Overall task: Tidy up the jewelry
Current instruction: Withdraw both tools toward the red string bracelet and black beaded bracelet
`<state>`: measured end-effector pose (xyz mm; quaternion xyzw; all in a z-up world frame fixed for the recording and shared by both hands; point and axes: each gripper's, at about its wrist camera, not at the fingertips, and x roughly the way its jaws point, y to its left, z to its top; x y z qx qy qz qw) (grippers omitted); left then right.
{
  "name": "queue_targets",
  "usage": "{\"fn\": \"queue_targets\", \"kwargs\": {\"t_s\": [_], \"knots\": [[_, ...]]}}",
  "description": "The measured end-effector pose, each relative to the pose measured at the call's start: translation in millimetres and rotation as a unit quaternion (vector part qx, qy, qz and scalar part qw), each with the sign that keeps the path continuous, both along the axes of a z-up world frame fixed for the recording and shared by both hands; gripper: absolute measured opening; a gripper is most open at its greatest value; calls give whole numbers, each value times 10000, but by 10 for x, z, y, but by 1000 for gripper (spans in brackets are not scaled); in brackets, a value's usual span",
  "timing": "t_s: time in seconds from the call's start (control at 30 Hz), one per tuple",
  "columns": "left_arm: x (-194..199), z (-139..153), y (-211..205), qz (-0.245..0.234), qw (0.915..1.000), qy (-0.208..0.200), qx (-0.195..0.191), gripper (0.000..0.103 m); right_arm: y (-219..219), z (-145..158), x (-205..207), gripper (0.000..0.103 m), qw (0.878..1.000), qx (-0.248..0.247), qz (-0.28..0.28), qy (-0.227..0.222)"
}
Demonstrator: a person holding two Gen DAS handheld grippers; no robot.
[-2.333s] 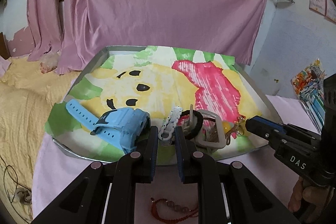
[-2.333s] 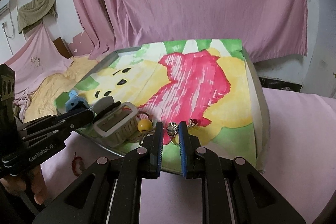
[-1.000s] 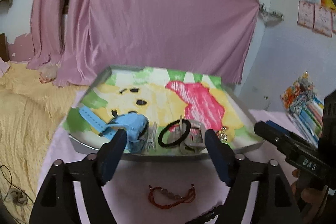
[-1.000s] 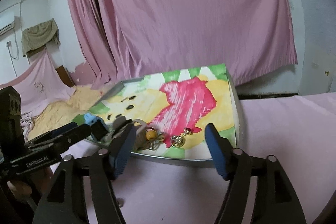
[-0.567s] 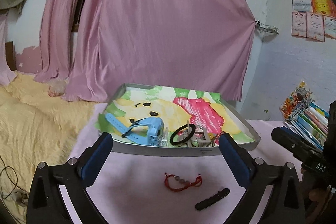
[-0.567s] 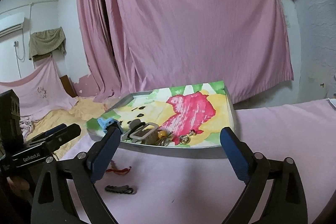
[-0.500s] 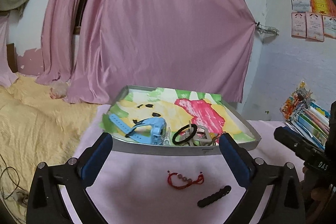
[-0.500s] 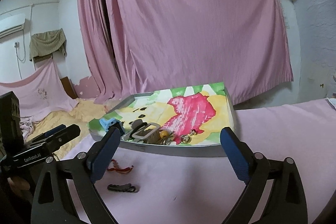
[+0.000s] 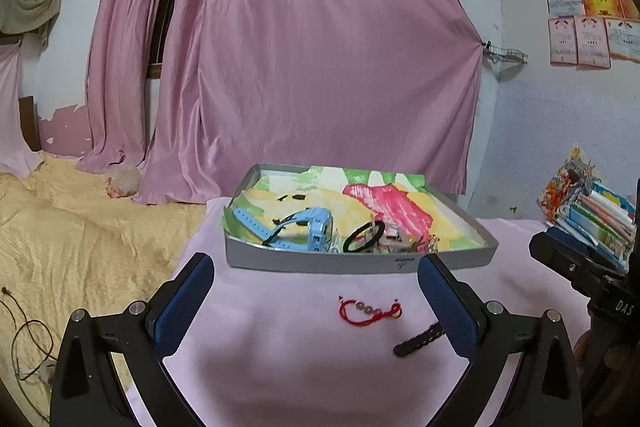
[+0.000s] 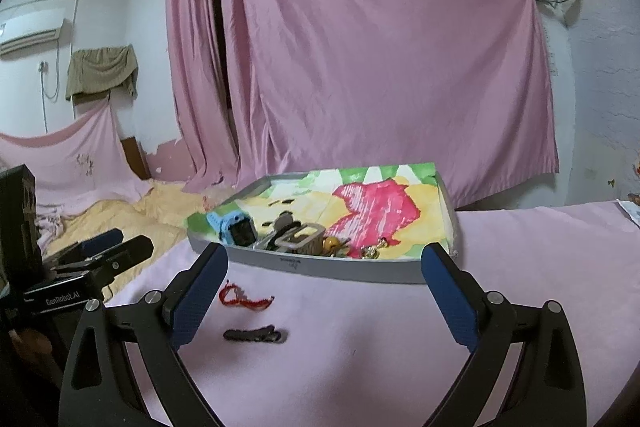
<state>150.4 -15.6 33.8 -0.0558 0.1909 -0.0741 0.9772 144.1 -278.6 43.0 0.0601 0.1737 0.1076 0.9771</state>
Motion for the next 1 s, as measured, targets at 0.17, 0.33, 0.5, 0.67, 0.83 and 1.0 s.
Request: {"fn": "queue_targets", "kwargs": {"t_s": [0.17,0.33,0.5,0.67,0.83,1.0], "knots": [[-7,-64,51,12,9999,137,95,102,49,-53,58,95,9992,-143,238,301],[77,-148,112,50,9986,517,131,102,141,-138,191,95,9955,-337,521,719],[160,-220,168,155,9968,783,93,102,252,-234,346,95,9889,-572,785,1123],[212,-258,186,265,9951,940,150,102,382,-326,500,95,9802,-803,973,1529],[267,-282,202,338,9930,1115,216,102,500,-416,630,95,9696,-980,1160,1918],[343,-311,238,403,9903,1308,227,102,610,-505,767,95,9565,-1152,1308,2341]]}}
